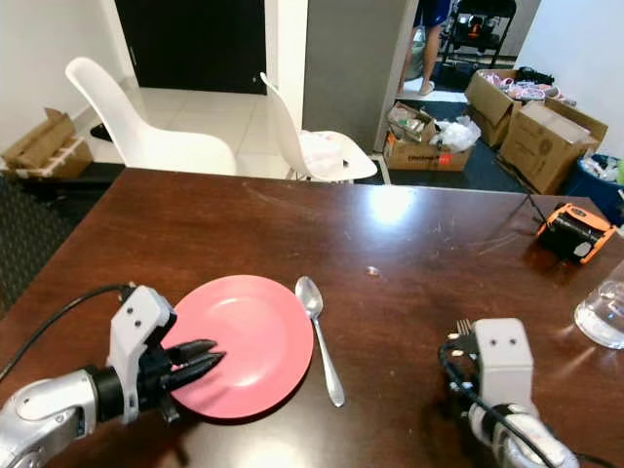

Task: Setting the table

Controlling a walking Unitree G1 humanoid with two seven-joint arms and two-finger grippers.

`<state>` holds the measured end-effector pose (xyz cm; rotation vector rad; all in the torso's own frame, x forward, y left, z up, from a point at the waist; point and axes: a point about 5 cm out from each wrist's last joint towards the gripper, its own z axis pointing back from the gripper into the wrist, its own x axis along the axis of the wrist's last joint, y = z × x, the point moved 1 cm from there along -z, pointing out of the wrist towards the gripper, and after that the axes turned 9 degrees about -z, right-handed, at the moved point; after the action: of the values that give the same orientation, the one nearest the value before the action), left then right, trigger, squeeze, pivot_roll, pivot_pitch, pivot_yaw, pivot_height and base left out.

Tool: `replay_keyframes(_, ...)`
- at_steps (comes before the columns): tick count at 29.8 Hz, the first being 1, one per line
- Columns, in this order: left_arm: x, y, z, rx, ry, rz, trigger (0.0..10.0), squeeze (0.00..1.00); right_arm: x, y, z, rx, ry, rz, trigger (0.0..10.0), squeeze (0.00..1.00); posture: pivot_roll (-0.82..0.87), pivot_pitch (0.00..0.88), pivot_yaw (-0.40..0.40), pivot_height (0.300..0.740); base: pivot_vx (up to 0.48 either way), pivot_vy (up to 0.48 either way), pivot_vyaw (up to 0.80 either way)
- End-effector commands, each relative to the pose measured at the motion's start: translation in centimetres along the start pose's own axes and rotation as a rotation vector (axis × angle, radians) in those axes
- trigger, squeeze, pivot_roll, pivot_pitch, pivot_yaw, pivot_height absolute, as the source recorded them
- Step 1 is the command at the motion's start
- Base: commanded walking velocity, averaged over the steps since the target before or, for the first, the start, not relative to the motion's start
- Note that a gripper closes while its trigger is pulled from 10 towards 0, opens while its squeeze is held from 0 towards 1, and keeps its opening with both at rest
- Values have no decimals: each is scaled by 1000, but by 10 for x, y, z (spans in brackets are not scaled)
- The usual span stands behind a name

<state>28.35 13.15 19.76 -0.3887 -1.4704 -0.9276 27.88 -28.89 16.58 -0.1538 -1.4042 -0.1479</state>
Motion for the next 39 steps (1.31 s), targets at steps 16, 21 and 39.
replay_keyframes(16,-11,10,9,31,56,-6,10000,0,-13,-21,11,-66,11,-87,10000,0,-19,257,149,740,0,0,0)
replay_keyframes(21,-10,10,8,26,55,-12,10000,0,-24,-24,22,-106,52,-120,10000,0,-21,256,145,740,0,0,0)
replay_keyframes(39,-11,8,6,5,49,-10,10000,0,-59,-47,38,-103,219,-363,10000,0,-33,250,145,740,0,0,0)
